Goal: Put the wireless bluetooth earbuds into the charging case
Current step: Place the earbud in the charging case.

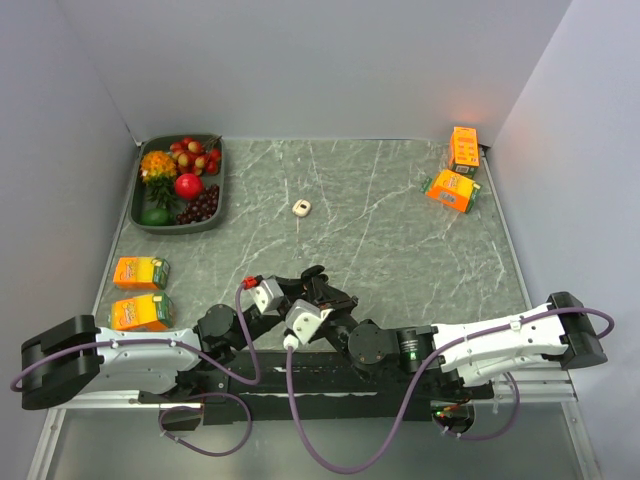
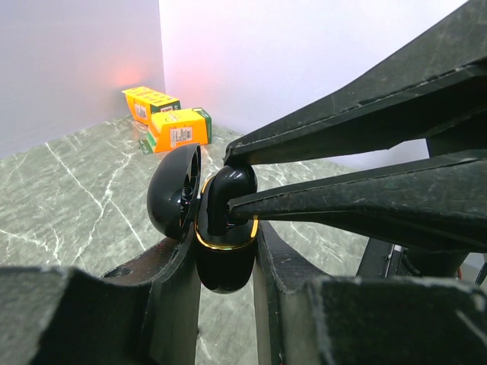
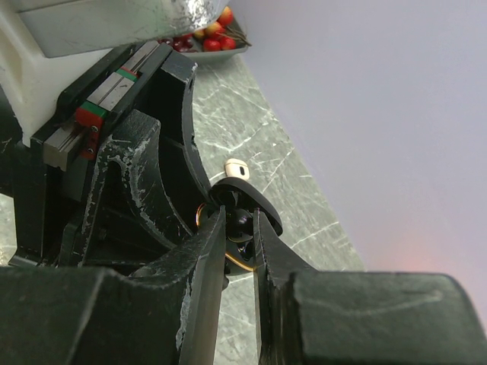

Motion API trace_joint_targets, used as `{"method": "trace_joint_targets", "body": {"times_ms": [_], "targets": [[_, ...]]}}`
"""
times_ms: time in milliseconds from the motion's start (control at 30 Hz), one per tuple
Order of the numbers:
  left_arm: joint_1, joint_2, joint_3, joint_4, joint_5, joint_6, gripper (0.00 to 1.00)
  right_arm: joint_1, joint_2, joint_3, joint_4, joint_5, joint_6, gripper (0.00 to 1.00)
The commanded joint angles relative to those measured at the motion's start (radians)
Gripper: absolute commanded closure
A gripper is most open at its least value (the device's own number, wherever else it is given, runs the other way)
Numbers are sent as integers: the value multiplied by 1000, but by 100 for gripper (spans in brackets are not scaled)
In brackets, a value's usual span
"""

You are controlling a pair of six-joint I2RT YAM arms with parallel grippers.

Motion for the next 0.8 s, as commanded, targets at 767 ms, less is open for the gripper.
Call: {"method": "trace_joint_targets", "body": {"times_ms": [767], "targets": [[15, 3, 31, 89, -20, -3, 99, 47, -40, 55, 3, -89, 43, 66]]}}
